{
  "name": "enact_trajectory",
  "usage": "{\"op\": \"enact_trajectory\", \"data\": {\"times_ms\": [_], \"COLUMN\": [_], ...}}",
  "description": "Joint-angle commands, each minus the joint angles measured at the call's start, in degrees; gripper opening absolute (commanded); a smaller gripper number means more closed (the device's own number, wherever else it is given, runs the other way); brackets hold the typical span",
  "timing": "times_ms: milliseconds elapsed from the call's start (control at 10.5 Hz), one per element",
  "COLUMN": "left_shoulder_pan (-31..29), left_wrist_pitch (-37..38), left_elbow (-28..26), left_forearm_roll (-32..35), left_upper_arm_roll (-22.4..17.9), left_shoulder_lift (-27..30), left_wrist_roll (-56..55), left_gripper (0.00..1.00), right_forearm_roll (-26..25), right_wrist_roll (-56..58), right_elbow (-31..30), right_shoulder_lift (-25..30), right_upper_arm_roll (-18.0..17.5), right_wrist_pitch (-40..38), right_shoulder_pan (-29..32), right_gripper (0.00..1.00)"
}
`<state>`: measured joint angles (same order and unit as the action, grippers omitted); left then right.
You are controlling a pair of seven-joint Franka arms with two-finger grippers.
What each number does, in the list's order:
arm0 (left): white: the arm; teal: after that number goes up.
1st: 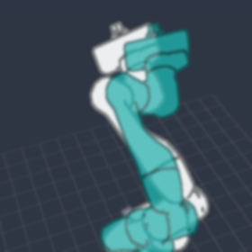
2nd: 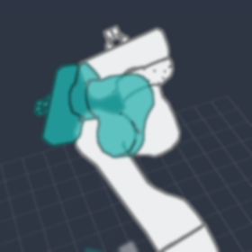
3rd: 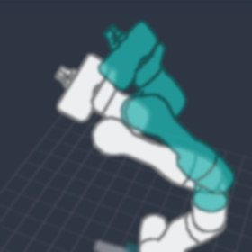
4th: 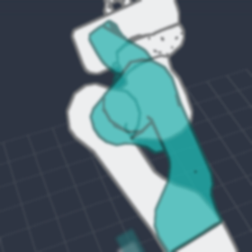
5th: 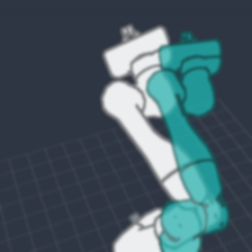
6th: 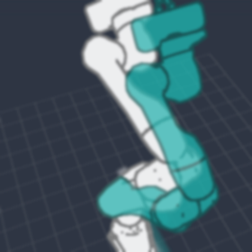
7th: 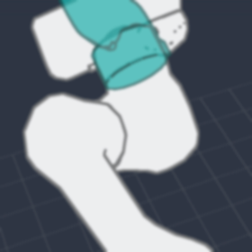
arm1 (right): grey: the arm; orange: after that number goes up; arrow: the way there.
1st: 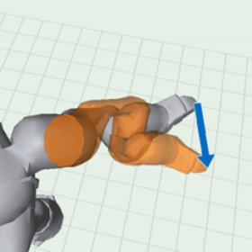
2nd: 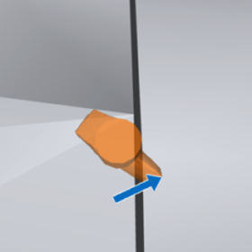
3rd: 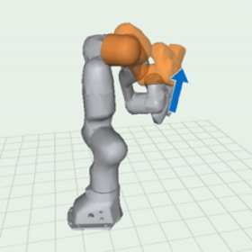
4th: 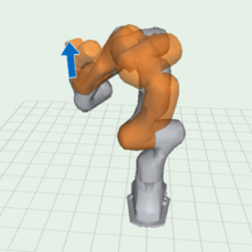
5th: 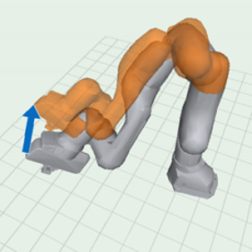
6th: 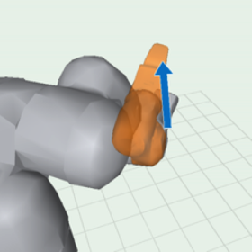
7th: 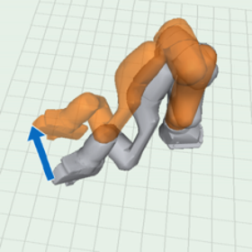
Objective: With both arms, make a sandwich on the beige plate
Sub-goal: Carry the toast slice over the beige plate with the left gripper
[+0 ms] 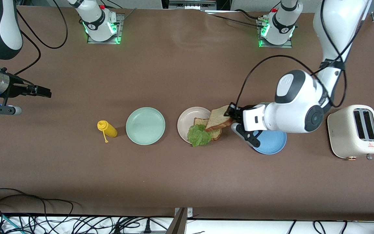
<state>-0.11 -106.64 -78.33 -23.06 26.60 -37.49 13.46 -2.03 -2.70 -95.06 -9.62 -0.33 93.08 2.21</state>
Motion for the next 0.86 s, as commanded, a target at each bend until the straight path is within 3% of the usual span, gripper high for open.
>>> {"op": "enact_trajectory", "data": {"times_ms": [0,287,573,669,764], "left_shoulder_pan": [1.43,1.25,1.52,1.69,1.69], "left_wrist_pitch": [-4.52,-6.12,-6.56,-6.82,-6.91], "left_elbow": [1.08,0.72,0.28,0.28,0.19], "left_forearm_roll": [-3.48,-12.86,-13.86,-13.16,-13.24], "left_upper_arm_roll": [-0.24,-0.24,-0.24,-0.41,-0.5], "left_shoulder_lift": [-3.98,-10.13,-13.82,-13.75,-14.01], "left_wrist_roll": [-0.36,1.48,4.02,4.99,5.0], "left_gripper": [0.0,0.0,0.0,0.05,0.44], "right_forearm_roll": [-0.08,-0.08,0.01,0.01,0.01], "right_wrist_roll": [-0.29,0.32,0.41,0.41,0.41], "right_elbow": [1.11,0.93,1.02,1.11,1.02], "right_shoulder_lift": [-0.32,-0.49,-1.19,-1.2,-1.2], "right_upper_arm_roll": [-0.2,-0.2,-0.2,-0.2,-0.2], "right_wrist_pitch": [-0.27,-0.44,-0.53,-0.44,-0.53], "right_shoulder_pan": [0.43,0.43,0.6,0.69,0.61], "right_gripper": [1.0,1.0,1.0,1.0,1.0]}}
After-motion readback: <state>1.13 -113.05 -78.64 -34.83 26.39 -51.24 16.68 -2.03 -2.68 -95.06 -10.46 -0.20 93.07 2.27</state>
